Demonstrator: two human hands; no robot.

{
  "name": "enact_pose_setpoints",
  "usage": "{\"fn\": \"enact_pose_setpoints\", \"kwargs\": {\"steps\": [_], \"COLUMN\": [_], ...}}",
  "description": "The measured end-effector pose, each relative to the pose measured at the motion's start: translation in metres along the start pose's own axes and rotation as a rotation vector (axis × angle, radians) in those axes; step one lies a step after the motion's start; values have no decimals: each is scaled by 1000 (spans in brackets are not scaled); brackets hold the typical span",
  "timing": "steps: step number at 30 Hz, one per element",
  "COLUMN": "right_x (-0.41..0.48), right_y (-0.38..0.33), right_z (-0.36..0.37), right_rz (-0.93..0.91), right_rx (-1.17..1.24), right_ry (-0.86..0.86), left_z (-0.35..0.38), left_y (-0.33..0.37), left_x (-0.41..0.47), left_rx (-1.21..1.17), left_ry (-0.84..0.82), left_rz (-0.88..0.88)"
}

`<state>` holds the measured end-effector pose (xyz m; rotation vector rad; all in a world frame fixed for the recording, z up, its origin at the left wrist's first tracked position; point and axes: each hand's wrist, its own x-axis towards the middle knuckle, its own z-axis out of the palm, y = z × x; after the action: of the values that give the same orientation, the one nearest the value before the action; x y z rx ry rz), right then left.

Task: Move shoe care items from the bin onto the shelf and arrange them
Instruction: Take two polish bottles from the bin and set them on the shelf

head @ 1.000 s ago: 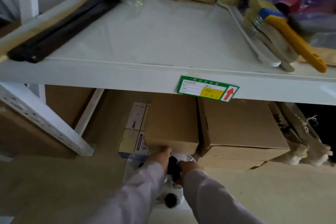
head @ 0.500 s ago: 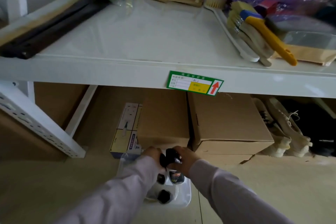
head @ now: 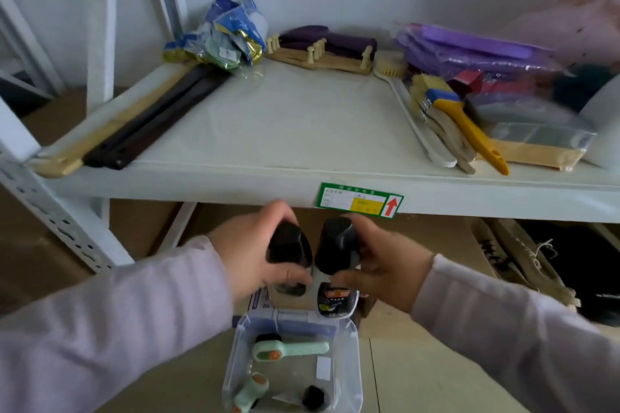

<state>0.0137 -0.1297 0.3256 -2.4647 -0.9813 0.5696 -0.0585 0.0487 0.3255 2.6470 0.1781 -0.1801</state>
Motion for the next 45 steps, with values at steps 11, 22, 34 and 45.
{"fn": "enact_pose_setpoints", "kwargs": {"steps": [11, 22, 34, 45], "right_x": [40, 180, 202, 96], "right_y": [-47, -10, -2, -49], "right_z": [-137, -152, -143, -100], "right_rz": [-376, -173, 25, -132], "right_rx": [391, 507, 98, -154], "right_ry": [429, 515, 411, 298], "left_z": [-160, -155, -135, -83], "left_y": [63, 4, -19, 30], "left_x": [32, 183, 198, 69], "left_rx": [-400, -545, -215, -47], "left_ry": [407, 470, 307, 329], "left_rz": [197, 104, -83, 271]}}
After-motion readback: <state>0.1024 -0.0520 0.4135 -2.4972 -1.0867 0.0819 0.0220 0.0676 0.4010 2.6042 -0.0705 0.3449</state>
